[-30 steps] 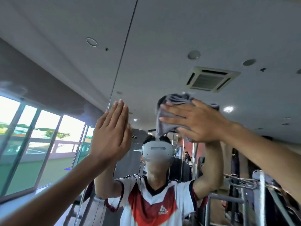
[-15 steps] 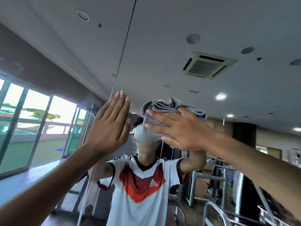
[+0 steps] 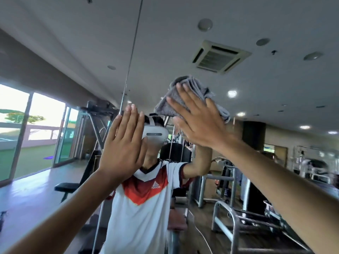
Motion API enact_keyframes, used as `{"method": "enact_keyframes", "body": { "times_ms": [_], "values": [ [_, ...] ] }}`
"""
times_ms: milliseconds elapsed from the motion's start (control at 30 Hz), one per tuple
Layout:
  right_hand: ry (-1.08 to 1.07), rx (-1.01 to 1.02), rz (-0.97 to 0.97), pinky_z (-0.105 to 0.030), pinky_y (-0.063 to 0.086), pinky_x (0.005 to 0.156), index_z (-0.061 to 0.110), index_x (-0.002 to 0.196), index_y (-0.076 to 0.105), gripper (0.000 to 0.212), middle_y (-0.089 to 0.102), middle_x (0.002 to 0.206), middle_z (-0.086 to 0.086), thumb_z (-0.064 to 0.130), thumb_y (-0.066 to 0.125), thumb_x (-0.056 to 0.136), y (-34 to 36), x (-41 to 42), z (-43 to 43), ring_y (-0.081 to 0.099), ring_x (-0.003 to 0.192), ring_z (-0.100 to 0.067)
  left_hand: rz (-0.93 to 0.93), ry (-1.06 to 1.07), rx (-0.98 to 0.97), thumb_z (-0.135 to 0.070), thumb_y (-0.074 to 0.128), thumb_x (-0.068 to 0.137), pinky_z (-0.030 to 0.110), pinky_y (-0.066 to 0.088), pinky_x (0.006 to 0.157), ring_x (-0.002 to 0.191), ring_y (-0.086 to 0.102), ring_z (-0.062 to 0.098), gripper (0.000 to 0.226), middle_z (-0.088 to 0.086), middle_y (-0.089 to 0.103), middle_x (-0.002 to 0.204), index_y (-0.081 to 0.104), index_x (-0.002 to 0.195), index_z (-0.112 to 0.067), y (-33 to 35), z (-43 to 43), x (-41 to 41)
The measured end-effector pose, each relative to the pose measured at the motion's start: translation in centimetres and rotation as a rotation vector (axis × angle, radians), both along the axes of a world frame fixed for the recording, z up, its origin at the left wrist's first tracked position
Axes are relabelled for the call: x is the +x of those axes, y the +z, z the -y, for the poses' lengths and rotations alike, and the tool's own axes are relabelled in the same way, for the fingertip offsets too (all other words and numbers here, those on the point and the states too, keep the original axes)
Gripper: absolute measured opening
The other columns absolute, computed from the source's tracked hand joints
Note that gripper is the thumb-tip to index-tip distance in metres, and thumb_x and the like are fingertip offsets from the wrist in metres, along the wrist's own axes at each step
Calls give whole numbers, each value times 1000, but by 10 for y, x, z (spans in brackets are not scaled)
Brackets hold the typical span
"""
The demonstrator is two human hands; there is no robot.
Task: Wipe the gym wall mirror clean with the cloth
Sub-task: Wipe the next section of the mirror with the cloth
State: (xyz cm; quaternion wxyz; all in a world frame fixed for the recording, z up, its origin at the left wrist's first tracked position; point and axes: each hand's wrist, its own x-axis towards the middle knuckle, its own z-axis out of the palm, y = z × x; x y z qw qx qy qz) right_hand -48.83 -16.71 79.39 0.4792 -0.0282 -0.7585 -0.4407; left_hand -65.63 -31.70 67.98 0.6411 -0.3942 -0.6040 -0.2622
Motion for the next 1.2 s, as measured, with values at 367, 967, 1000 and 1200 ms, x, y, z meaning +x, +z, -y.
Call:
{"method": "enact_keyframes", "body": {
  "times_ms": [367,967,1000,1200],
  "values": [
    [39,-225,-269,-47,35,107,26,155,26,54,25,163,-6,42,21,104,-39,38,-49,22,150,-19,-20,-8,-11,-34,21,105,56,18,122,152,15,38,63,26,16,162,23,154,5,-31,-1,6],
    [-6,-474,-495,-42,27,110,21,155,30,54,25,163,-9,35,27,103,-162,30,-36,19,150,-20,-32,-4,-85,-34,23,105,54,16,122,152,19,37,62,25,19,162,25,155,2,-91,7,3],
    [6,-530,-538,-45,27,112,22,156,28,56,23,164,-9,35,29,102,-152,22,-26,18,150,-20,-21,-4,-81,-34,22,105,54,16,122,152,18,36,61,24,19,162,24,155,2,-93,6,4],
    [109,-350,-345,-37,32,99,22,155,22,55,14,163,-4,36,32,102,-190,-17,12,14,151,-18,-19,-35,-70,-32,35,104,54,21,121,152,19,32,61,19,21,163,27,155,0,-123,5,2]
  ]
}}
